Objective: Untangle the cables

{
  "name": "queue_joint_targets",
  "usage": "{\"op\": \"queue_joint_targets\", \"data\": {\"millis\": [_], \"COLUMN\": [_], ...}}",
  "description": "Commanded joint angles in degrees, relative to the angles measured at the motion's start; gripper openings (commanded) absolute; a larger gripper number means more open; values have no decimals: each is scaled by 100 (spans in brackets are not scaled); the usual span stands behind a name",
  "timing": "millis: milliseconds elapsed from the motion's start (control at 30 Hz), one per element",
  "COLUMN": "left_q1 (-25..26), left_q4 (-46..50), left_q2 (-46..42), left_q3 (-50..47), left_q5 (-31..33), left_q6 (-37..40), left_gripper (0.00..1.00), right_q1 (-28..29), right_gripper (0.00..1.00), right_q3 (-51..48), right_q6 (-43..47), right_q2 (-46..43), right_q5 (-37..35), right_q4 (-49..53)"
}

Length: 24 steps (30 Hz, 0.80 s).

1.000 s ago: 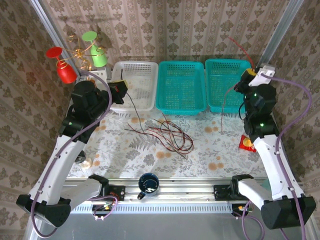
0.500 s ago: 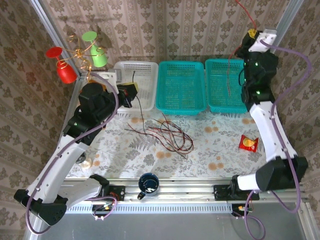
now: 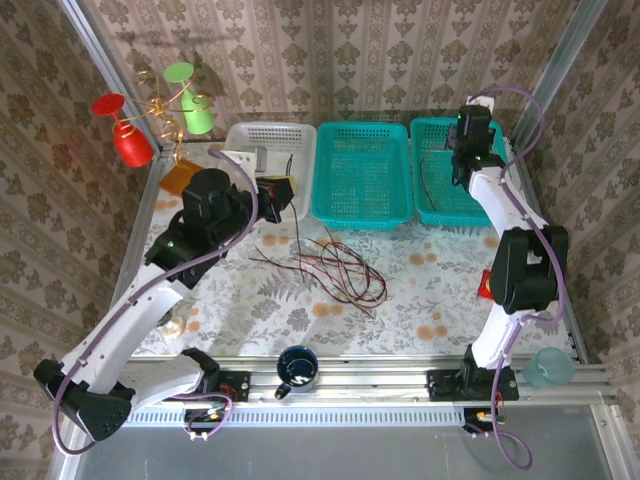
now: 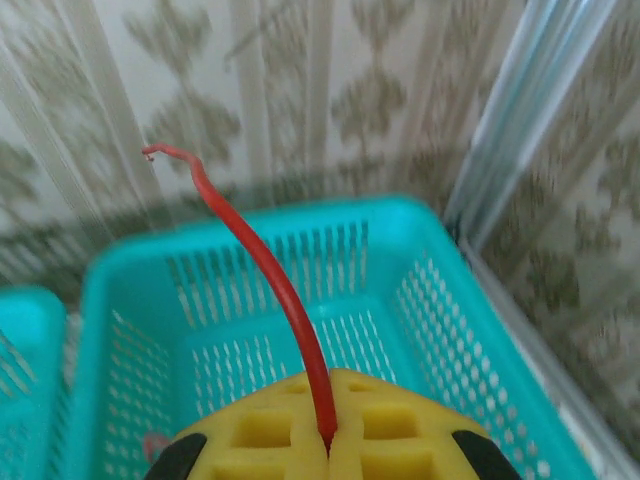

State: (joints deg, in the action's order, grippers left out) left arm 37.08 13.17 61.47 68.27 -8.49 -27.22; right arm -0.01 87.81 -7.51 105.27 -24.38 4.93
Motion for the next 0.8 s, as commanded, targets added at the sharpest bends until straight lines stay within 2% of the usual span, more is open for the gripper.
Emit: {"op": "queue_joint_targets", "data": {"millis": [0,167,300,533,600,633,667,767], "left_q1": [44,152,219,397,440,470,490,515], "left_q4": [-222,-412,-370,-394,-411,-421,-419,-427], "left_q2": [57,142,259,406,461,490,509,549], "left_q3": [94,138,212,269,281,296,314,340], "left_q5": [56,74,58,85,80,76,63,49], "left_q6": [-65,-145,-117,-142,-160,-175,-169,-157], "left_gripper": [0,0,0,0,0,0,0,0], "right_q1": [-8,-8,-12,-72,-111,-122,-126,-131], "right_gripper": [0,0,0,2,11,22,39,62], "right_q3": [517,1338,1695,1706,1757,1753,1726,1692], "right_q6": [-691,-1404,-1395,-1373,-1392,-1376,-1353,-1241], "right_q2": [280,1253,1884,2339,2405,2374,2284,1948], "right_q5": [-575,-1139,-781,-12,104,135,137,187], "right_q4": [1271,2933,3544,3783,3857,3860,3830,3778]}}
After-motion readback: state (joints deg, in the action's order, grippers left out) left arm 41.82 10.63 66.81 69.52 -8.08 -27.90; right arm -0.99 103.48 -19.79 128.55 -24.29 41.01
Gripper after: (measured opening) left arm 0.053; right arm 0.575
